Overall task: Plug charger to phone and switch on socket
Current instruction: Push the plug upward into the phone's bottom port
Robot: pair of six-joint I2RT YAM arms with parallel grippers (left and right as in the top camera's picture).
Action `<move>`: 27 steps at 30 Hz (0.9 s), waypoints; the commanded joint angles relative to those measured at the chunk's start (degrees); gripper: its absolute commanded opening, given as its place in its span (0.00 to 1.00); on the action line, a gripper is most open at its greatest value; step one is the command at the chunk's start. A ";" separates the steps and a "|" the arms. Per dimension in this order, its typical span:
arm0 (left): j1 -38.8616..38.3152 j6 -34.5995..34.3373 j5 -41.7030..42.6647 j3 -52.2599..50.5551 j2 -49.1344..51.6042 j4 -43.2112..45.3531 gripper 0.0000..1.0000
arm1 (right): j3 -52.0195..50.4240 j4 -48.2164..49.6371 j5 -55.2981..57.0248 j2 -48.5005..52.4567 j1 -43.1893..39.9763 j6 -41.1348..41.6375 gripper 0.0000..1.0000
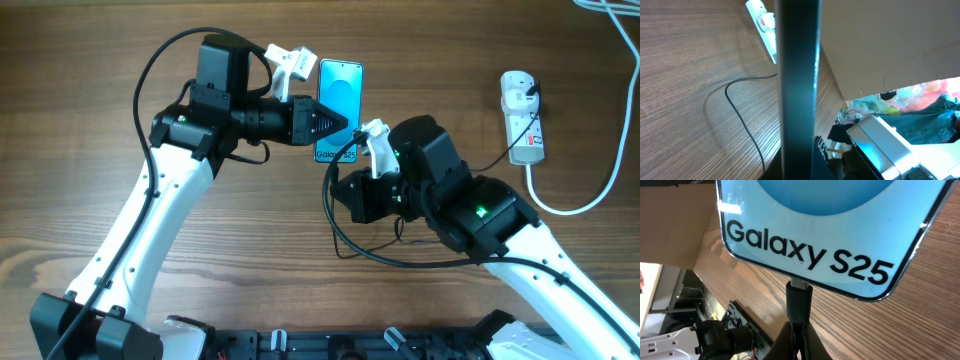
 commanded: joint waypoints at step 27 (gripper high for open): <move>-0.26 3.17 2.14 0.50 -0.33 -0.07 0.04 | 0.96 1.05 1.77 2.23 0.11 0.33 0.04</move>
